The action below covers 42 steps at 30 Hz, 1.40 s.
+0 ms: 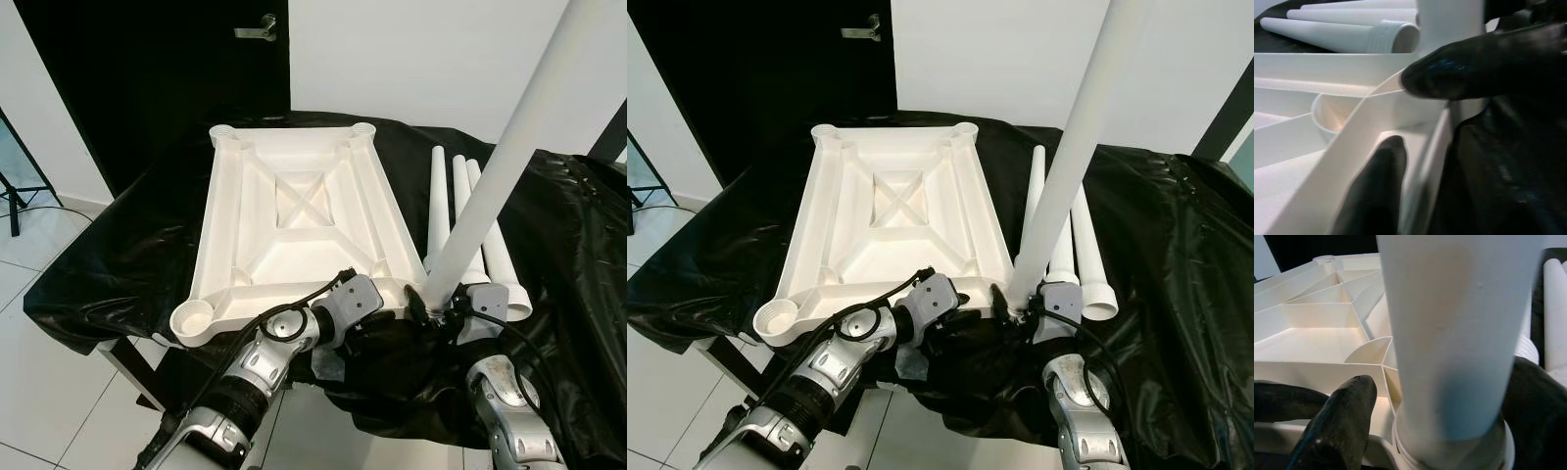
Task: Building children table
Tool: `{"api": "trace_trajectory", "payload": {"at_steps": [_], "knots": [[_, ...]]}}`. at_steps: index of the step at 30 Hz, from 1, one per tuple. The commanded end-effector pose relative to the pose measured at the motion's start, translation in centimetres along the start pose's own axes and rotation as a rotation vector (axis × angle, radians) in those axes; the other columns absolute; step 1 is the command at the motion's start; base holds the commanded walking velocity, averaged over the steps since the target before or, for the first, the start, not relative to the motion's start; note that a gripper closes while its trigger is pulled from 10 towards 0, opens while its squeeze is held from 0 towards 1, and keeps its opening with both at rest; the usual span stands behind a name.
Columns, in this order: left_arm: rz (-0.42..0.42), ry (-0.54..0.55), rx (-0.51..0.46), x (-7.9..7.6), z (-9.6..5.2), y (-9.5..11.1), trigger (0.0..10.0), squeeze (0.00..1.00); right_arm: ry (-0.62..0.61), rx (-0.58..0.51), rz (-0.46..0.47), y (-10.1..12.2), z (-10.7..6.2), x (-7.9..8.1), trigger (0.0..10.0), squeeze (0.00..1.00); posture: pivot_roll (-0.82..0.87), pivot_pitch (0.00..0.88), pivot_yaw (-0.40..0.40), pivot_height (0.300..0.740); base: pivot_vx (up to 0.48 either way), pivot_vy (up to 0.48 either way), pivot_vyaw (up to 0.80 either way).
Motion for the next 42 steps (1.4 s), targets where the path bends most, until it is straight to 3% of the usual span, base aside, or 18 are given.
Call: {"api": "trace_trajectory", "payload": {"at_steps": [1,2,3,4,6,11,13,16,20,25,29,34,37,42], "knots": [[-0.089,-0.053,0.125,-1.6,-0.4,-3.9,10.0,0.73,0.025,0.026,0.005,-0.5,-0.2,0.3,10.0,0.00,0.25,0.000,-0.053,0.740,0.000,0.000,0.00],[-0.072,-0.042,0.131,-1.4,-0.4,-3.9,10.0,0.69,0.043,0.031,0.005,-0.7,-0.3,0.5,10.0,0.00,0.25,0.000,-0.052,0.740,0.000,0.000,0.00],[-0.059,-0.037,0.137,-1.3,-0.4,-4.0,10.0,0.02,0.064,0.033,0.004,-0.7,-0.4,0.7,10.0,0.00,0.25,0.000,-0.052,0.740,0.000,0.000,0.00],[-0.051,-0.035,0.142,-1.3,-0.4,-4.1,10.0,0.00,0.083,0.035,0.004,-0.7,-0.5,0.8,10.0,0.00,0.25,0.000,-0.050,0.740,0.000,0.000,0.00],[-0.047,-0.035,0.144,-1.3,-0.4,-4.2,10.0,0.00,0.095,0.036,0.004,-0.6,-0.6,0.9,10.0,0.00,0.25,0.000,-0.050,0.740,0.000,0.000,0.00],[-0.050,-0.042,0.150,-1.3,-0.6,-4.4,10.0,0.00,0.196,0.059,-0.110,0.2,-0.4,-0.1,10.0,0.00,0.24,0.000,-0.045,0.740,0.000,0.000,0.00],[-0.051,-0.042,0.150,-1.3,-0.7,-4.4,10.0,0.00,0.203,0.060,-0.127,0.4,-0.3,-0.3,10.0,0.00,0.24,0.000,-0.045,0.740,0.000,0.000,0.00],[-0.051,-0.044,0.151,-1.3,-0.7,-4.5,10.0,0.00,0.176,0.084,-0.284,0.8,0.5,-1.6,10.0,0.00,0.24,0.000,-0.049,0.740,0.000,0.000,0.00],[-0.054,-0.045,0.148,-1.4,-0.5,-4.4,10.0,0.00,0.160,0.091,-0.331,0.8,1.1,-1.9,10.0,0.00,0.24,0.000,-0.050,0.740,0.000,0.000,0.00],[-0.058,-0.046,0.147,-1.5,-0.5,-4.4,10.0,0.00,0.183,0.112,-0.344,0.5,1.3,-1.6,10.0,0.00,0.25,0.000,-0.051,0.740,0.000,0.000,0.00],[-0.064,-0.033,0.162,-1.3,-0.9,-5.0,10.0,0.00,0.240,0.167,-0.279,-0.1,0.2,-1.1,10.0,0.00,0.25,0.000,-0.055,0.740,0.000,0.000,0.00],[-0.068,-0.015,0.165,-1.0,-1.1,-5.2,10.0,0.00,0.206,0.189,-0.164,-0.2,-1.3,-1.6,10.0,0.00,0.25,0.000,-0.052,0.740,0.000,0.000,0.00],[-0.068,-0.015,0.165,-1.0,-1.1,-5.2,10.0,0.00,0.206,0.196,-0.141,0.0,-2.3,-1.5,10.0,0.00,0.23,0.000,-0.047,0.740,0.000,0.000,0.00],[-0.059,-0.040,0.160,-1.3,-0.6,-4.8,10.0,0.00,0.204,0.202,-0.218,0.2,-3.1,-2.0,10.0,0.00,0.21,0.000,-0.039,0.740,0.000,0.000,0.00]]}}
Point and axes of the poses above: a point about 5 cm out from each wrist's last joint towards the gripper, its own z axis pointing out of the wrist towards the gripper, its own y axis along the axis of the wrist's last joint, x = y × z, the point moved 6 cm from there along z, pointing out of the wrist towards the gripper, and after that the axes turned 2 degrees about -z, right-handed, at the moved point
